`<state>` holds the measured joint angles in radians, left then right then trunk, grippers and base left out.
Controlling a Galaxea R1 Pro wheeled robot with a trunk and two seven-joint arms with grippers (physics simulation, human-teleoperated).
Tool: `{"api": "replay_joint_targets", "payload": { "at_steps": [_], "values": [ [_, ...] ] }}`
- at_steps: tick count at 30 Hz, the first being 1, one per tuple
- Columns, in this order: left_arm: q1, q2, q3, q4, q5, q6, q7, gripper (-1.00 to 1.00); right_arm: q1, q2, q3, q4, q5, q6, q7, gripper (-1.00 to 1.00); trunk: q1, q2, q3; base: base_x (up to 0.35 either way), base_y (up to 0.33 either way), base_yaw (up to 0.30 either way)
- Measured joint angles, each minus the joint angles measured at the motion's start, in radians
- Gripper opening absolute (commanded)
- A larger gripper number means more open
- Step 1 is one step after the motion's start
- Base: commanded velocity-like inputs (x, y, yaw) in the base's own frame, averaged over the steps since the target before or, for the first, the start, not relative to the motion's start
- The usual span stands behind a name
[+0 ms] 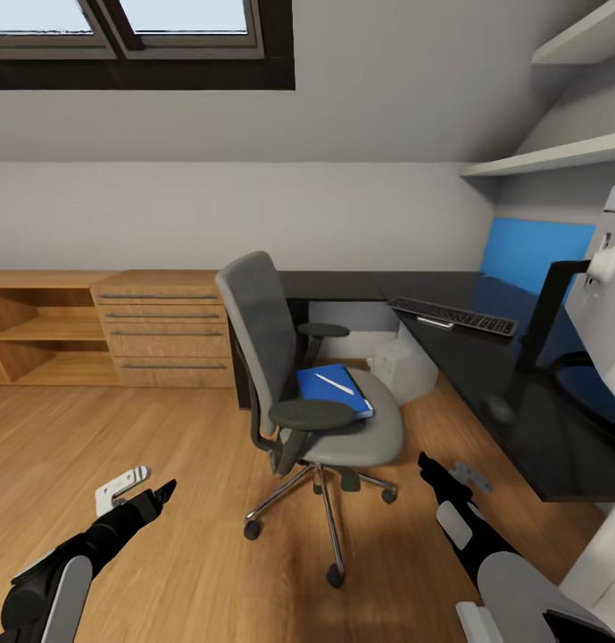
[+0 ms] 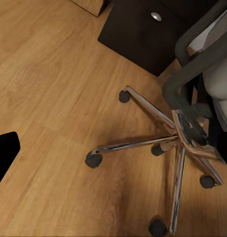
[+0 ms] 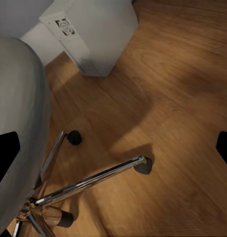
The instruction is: In the bedroom, organize the workspace by keeping the computer under the desk, ensuring the monitor is on the desk, placing the keyboard on the desk next to the monitor, placing the mouse on the desk next to the keyboard, moving the folder from the swivel chair onto the desk next to the mouse, stacking the notebook on top of the folder with the pen on top of the notebook, and positioning the swivel chair next to the desk.
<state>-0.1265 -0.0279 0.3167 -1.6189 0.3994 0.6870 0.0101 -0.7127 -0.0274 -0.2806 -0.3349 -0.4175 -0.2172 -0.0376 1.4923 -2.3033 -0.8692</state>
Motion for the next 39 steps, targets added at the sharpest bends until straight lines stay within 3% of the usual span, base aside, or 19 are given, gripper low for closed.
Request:
{"api": "replay_joint_targets", "payload": {
  "at_steps": [4, 39],
  "values": [
    [0.0, 0.014, 0.003, 0.001, 0.0, 0.0, 0.0, 1.0, 0.0, -0.001, -0.001, 0.0, 0.0, 0.0, -0.001, 1.0, 0.0, 0.0, 0.0, 0.212, 0.0, 0.0],
    [0.0, 0.016, 0.044, 0.001, 0.0, 0.0, 0.001, 1.0, 0.0, -0.001, 0.0, 0.002, 0.001, -0.042, 0.0, 1.0, 0.0, 0.0, 0.0, 0.126, 0.0, 0.0]
  ]
}}
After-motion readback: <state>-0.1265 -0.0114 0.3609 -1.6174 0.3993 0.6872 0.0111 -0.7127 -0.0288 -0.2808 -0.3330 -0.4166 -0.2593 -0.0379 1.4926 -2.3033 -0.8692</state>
